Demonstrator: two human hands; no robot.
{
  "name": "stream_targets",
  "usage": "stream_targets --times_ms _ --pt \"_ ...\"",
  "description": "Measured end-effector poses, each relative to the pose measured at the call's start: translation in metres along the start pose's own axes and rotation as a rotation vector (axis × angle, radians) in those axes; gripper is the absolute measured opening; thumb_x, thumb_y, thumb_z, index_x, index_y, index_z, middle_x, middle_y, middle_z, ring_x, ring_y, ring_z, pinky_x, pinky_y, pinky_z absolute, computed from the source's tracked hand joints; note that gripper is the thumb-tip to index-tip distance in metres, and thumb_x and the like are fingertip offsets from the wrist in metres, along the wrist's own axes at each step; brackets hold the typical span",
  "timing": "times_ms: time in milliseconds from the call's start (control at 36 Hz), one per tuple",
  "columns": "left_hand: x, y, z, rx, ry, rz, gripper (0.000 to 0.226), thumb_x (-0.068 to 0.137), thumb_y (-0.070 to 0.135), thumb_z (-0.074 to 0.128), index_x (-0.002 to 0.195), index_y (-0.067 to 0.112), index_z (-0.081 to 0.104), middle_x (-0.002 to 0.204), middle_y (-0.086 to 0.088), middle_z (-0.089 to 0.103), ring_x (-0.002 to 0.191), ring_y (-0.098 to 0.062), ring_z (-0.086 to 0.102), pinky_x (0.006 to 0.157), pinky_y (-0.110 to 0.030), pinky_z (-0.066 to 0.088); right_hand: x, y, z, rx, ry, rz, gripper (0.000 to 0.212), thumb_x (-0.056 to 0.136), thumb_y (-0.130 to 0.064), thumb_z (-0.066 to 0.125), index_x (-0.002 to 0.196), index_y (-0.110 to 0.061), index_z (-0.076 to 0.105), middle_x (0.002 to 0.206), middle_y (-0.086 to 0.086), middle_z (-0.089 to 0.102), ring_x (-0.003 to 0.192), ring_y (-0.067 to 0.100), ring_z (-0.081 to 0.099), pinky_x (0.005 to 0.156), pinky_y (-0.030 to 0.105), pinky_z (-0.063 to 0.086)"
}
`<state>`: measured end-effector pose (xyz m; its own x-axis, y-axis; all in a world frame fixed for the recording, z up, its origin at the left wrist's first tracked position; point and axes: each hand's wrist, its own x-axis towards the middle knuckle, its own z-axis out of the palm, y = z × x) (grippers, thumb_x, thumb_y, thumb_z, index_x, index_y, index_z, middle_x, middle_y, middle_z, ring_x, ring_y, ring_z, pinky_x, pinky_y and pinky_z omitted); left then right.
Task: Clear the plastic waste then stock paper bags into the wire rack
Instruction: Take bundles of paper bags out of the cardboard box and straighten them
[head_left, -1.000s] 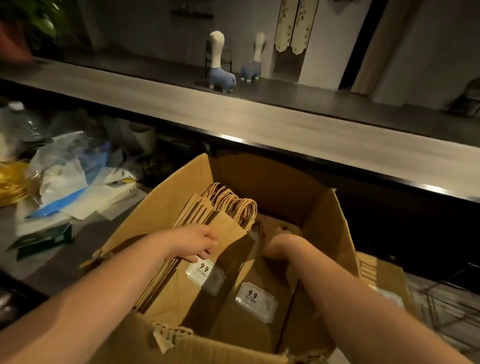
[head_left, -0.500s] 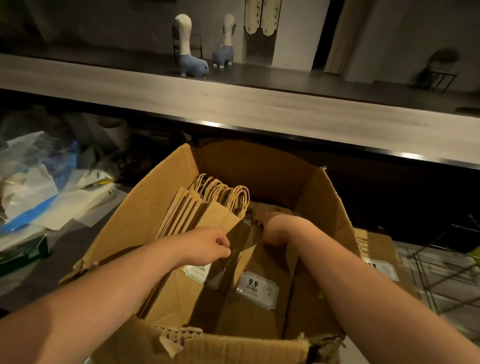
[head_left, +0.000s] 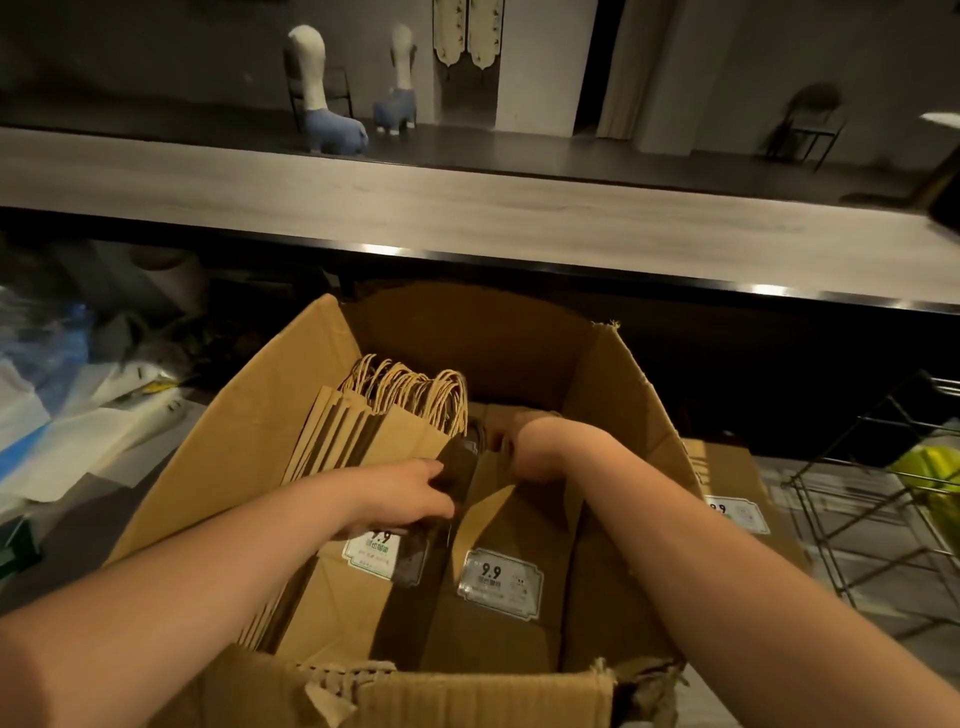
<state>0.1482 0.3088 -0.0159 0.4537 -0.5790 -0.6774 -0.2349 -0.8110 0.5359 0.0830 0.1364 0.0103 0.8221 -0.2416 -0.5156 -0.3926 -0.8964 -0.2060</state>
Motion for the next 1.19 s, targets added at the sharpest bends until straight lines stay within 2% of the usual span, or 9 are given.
stream_targets --times_ms 139,306,417,556,722,889,1028,1111,1194 --pt "0.002 0.003 -0.001 0.049 -0.029 0.026 0.081 0.082 0.034 0.067 0.15 0.033 0.023 0.134 -0.006 0.054 0.108 -0.02 0.061 0.094 -0.04 0.052 -0.004 0.008 -0.006 0.099 0.044 -0.035 0.014 0.09 -0.01 0.062 0.094 -0.021 0.056 0.083 -0.003 0.05 0.069 0.01 0.049 0.055 0.02 0.042" --pt "0.0 0.003 0.002 0.076 -0.042 0.044 0.082 0.072 0.049 0.076 0.141 0.028 0.037 0.136 -0.003 0.054 0.119 -0.024 0.055 0.1 -0.046 0.047 -0.007 0.017 -0.016 0.297 0.012 -0.204 0.029 0.08 -0.009 0.075 0.103 -0.024 0.064 0.081 -0.006 0.058 0.071 0.008 0.059 0.063 0.021 0.049" --pt "-0.004 0.008 0.009 -0.014 -0.091 0.073 0.038 0.081 0.035 0.073 0.112 0.022 0.054 0.11 0.001 0.066 0.102 -0.016 0.063 0.095 -0.038 0.051 -0.008 0.018 -0.024 0.47 -0.011 -0.334 0.022 0.084 -0.002 0.069 0.093 -0.021 0.066 0.076 -0.002 0.06 0.07 0.008 0.061 0.075 0.026 0.056" --pt "-0.008 0.011 0.012 -0.121 -0.068 0.116 0.012 0.091 0.024 0.063 0.103 0.025 0.058 0.102 0.001 0.068 0.093 -0.013 0.063 0.086 -0.03 0.052 -0.009 0.021 -0.031 0.557 0.093 -0.453 0.023 0.085 0.003 0.066 0.088 -0.02 0.066 0.088 0.0 0.063 0.086 0.011 0.064 0.086 0.029 0.054" --pt "-0.011 0.019 0.007 -0.214 0.102 0.26 0.008 0.095 0.022 0.057 0.101 0.021 0.063 0.099 0.004 0.069 0.091 -0.011 0.063 0.081 -0.031 0.053 -0.001 0.022 -0.027 0.565 0.492 -0.371 0.025 0.088 -0.015 0.069 0.102 -0.033 0.06 0.115 -0.007 0.049 0.11 0.015 0.052 0.087 0.028 0.052" --pt "-0.013 0.019 -0.012 -0.398 0.294 0.34 0.023 0.094 0.018 0.058 0.117 0.022 0.062 0.109 0.003 0.069 0.102 -0.014 0.065 0.09 -0.039 0.054 0.004 0.025 -0.025 0.679 0.791 -0.22 0.063 0.085 -0.039 0.072 0.137 -0.029 0.037 0.137 -0.003 0.033 0.129 0.019 0.038 0.109 0.043 0.041" --pt "-0.02 0.019 -0.025 -0.445 0.554 0.422 0.029 0.094 0.015 0.06 0.122 0.02 0.061 0.11 0.006 0.067 0.103 -0.012 0.062 0.085 -0.029 0.053 -0.001 0.021 -0.022 1.085 0.354 -0.146 0.08 0.085 -0.031 0.073 0.149 -0.023 0.024 0.135 0.002 0.048 0.113 0.02 0.058 0.09 0.038 0.054" --pt "-0.021 0.016 -0.028 -0.409 0.673 0.453 0.028 0.09 0.02 0.065 0.118 0.022 0.064 0.107 0.01 0.068 0.1 -0.008 0.063 0.083 -0.029 0.055 0.0 0.016 -0.019 1.133 0.15 -0.19 0.044 0.088 -0.015 0.07 0.128 -0.015 0.052 0.116 0.006 0.068 0.102 0.022 0.07 0.092 0.044 0.056" --pt "-0.022 0.014 -0.029 -0.423 0.706 0.476 0.024 0.087 0.022 0.07 0.11 0.024 0.068 0.102 0.012 0.07 0.094 -0.005 0.066 0.078 -0.029 0.058 -0.001 0.011 -0.017 1.261 0.103 -0.232 0.028 0.091 -0.007 0.064 0.117 -0.013 0.058 0.111 0.01 0.071 0.099 0.023 0.071 0.084 0.037 0.059"
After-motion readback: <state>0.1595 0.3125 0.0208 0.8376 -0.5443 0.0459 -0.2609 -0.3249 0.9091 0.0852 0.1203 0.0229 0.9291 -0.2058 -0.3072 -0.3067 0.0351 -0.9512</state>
